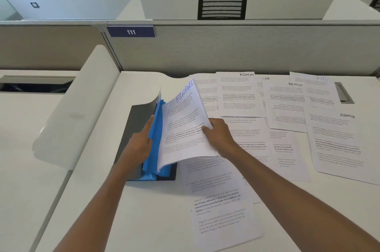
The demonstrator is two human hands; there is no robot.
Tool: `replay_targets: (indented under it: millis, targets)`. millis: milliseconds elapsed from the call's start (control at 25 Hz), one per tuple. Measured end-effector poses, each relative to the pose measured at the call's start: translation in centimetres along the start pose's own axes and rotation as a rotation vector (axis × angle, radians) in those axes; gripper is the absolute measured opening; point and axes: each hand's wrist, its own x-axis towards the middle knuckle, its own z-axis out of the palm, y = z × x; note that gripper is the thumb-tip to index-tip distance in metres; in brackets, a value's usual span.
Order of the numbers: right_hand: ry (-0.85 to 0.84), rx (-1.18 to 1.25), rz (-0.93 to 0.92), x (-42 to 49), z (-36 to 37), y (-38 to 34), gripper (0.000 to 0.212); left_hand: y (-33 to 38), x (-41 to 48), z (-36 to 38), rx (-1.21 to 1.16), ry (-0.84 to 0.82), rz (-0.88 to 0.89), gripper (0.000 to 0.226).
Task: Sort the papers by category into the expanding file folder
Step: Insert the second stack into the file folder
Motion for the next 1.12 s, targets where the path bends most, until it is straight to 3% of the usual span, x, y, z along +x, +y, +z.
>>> replay_targets:
  millis: [400,520,720,1120]
  targets:
    - [0.037,-0.053,-0.126,-1.5,3.8,1.0,0.018,0.2,0.0,-0.8,-0.021,-0.041,0.022,0.075]
    - [-0.045,-0.014,-0.078,-1.8,4.6,1.6,0.034,1.0,-0.3,-1.0,-0.029,-0.048,0.037,0.074]
    - [0.047,-0.035,-0.069,-1.9,5.9,1.8,0.029,1.7,-0.7,-1.0,-0.021,-0.072,0.033,0.075]
    - [-0.031,0.1,0.021,-1.6,10.9,-0.5,0.029,3.5,-1.0,-0.7,0.104,-0.076,-0.02,0.074]
